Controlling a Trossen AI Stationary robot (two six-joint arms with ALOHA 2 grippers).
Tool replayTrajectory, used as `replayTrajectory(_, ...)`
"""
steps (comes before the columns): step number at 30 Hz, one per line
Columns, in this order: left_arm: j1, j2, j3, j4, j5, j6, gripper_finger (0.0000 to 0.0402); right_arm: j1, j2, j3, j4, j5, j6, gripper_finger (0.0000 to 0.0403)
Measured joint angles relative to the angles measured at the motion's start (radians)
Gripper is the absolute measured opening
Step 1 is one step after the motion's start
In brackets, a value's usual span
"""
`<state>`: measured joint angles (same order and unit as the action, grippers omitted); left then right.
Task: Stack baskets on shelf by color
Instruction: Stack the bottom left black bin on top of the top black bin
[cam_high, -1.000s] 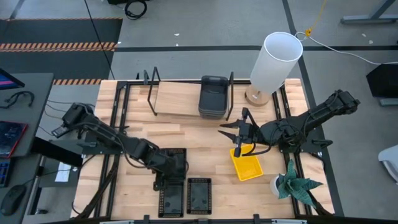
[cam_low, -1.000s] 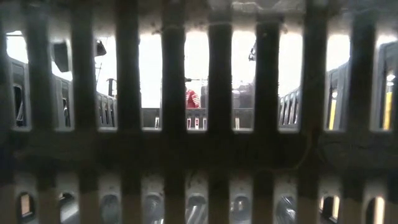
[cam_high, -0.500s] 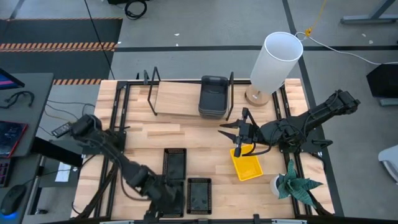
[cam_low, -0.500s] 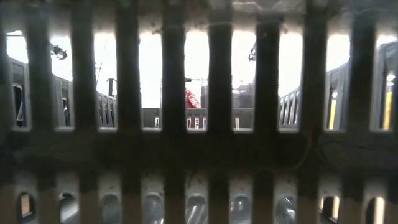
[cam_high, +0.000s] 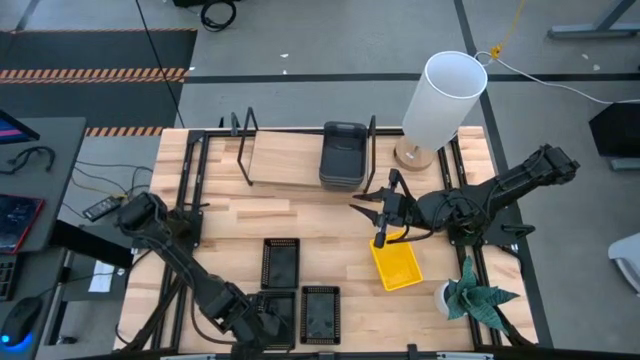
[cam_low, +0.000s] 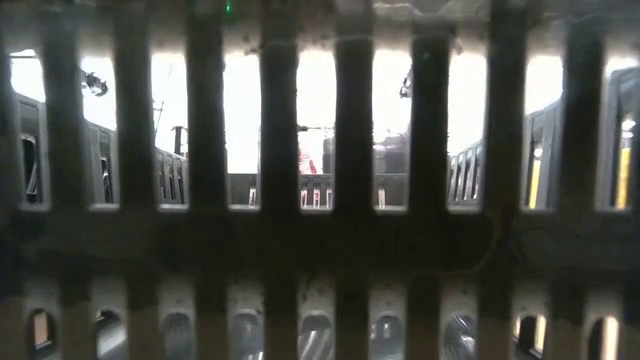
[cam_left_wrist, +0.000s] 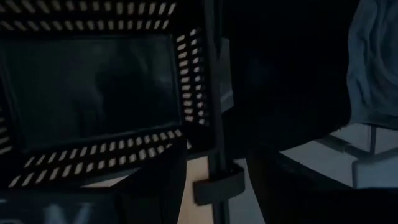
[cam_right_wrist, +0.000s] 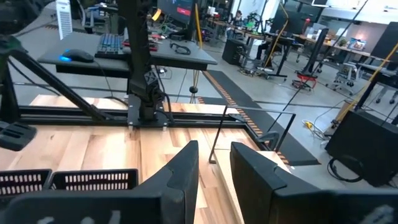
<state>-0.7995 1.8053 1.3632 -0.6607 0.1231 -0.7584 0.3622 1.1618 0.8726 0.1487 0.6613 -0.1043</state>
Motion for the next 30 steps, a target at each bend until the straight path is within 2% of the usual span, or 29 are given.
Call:
replayTrajectory(16, -0.029, 0.003, 0.000, 0.036, -0.103, -0.123, 0.0171, 0.015, 0.050, 0.000, 0.071, 0.004, 0.092, 0.0098)
replayTrajectory(24, -0.047, 0.072, 0.003, 0.076, -0.116, -0.175, 0.0171, 0.060, 0.063, 0.000, 0.061, 0.004, 0.117, 0.0098)
replayTrajectory(30, -0.050, 0.180, 0.159, -0.058, -0.111, -0.147, 0.0171, 0.061, 0.065, 0.000, 0.071, 0.026, 0.110, 0.0098)
